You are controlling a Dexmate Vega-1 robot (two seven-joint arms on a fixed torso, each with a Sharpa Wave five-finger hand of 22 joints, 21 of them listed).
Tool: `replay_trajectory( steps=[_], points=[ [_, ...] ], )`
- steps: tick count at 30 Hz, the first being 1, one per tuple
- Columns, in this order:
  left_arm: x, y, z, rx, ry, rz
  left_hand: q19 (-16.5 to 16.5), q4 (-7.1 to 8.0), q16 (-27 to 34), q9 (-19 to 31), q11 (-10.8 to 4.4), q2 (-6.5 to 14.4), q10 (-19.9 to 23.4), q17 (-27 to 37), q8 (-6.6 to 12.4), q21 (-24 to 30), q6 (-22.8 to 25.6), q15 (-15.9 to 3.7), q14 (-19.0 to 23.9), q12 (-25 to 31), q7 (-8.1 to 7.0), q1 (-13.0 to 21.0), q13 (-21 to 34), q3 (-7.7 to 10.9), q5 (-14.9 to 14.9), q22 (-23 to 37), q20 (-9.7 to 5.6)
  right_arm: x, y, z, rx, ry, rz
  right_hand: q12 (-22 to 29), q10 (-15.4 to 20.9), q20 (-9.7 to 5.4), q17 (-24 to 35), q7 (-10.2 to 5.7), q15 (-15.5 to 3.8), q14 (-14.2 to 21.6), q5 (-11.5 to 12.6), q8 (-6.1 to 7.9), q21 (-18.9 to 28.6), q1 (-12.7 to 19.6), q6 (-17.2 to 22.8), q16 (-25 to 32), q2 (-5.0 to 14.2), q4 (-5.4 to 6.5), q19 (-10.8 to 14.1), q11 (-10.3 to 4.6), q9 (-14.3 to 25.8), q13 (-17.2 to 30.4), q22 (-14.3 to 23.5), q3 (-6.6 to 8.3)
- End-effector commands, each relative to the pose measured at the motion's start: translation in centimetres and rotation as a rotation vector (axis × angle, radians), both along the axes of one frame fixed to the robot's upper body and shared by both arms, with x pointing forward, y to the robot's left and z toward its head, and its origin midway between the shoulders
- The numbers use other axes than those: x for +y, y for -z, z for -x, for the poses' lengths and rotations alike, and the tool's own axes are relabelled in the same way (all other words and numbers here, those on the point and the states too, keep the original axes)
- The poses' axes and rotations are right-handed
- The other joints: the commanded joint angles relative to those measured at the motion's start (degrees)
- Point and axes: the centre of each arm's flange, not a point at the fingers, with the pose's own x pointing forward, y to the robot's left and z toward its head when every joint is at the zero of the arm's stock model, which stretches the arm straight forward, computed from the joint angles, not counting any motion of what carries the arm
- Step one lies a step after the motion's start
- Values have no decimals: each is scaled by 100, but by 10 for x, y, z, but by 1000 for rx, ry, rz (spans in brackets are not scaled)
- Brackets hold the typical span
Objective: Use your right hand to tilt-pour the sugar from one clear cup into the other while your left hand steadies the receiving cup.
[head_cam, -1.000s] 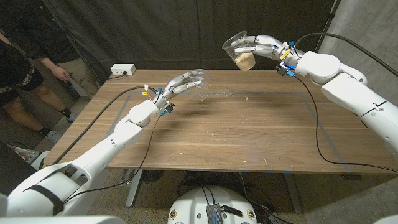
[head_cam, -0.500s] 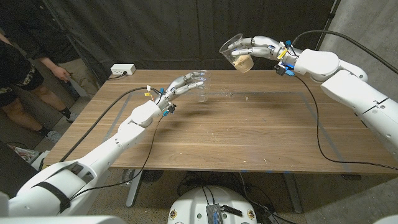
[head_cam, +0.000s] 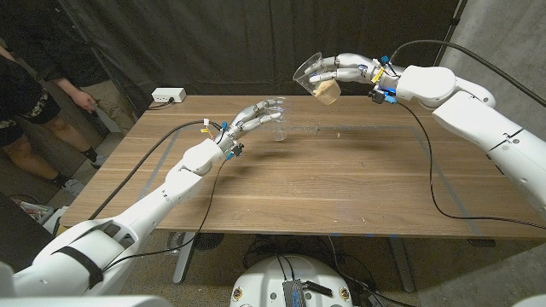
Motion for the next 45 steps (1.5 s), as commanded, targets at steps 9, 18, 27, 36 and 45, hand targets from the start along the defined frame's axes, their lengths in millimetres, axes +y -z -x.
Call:
replay_trajectory(
  steps=[9, 18, 27, 36, 45],
  points=[
    [-6, 1, 1, 3, 26, 1, -25, 19, -26, 18, -37, 33, 17, 27, -11, 45, 47, -754, 43, 28, -10, 39, 10, -65, -29, 10, -261, 10, -3, -12, 22, 13, 77, -14, 62, -612, 23, 5, -993, 62, 27, 2, 19, 18, 34, 20, 79, 8, -10, -10, 33, 16, -8, 45],
    [-6, 1, 2, 1, 29, 4, -31, 25, -30, 21, -38, 37, 22, 32, -15, 52, 45, -758, 35, 30, -12, 44, 4, -76, -32, 10, -265, 13, -6, -14, 26, 26, 137, -25, 63, -613, 31, 1, -996, 70, 28, -5, 20, 35, 45, 22, 81, 3, -11, -33, 40, 26, -10, 47],
    [-4, 2, 3, 3, 29, 4, -39, 30, -32, 25, -30, 39, 20, 37, -17, 60, 49, -753, 36, 32, -9, 53, 3, -91, -35, 9, -264, 21, -8, -16, 29, 35, 196, -36, 64, -610, 38, -7, -993, 72, 28, -13, 22, 47, 50, 20, 82, 2, -12, -24, 46, 29, -12, 47],
    [-4, 1, 2, 1, 36, 3, -39, 37, -30, 29, -33, 45, 22, 42, -21, 70, 47, -757, 44, 36, -1, 57, 4, -103, -37, 9, -260, 26, -9, -17, 37, 39, 233, -44, 73, -609, 42, -8, -993, 72, 28, -24, 24, 52, 43, 18, 82, 3, -10, -4, 52, 31, -13, 46],
    [-6, 2, 1, -1, 43, 6, -41, 42, -33, 33, -26, 48, 19, 47, -22, 79, 52, -753, 37, 38, -9, 65, 5, -114, -39, 8, -261, 31, -9, -18, 44, 37, 256, -53, 80, -592, 45, -6, -992, 80, 27, -31, 24, 46, 51, 16, 81, 10, -18, 11, 58, 34, -14, 42]
  ],
)
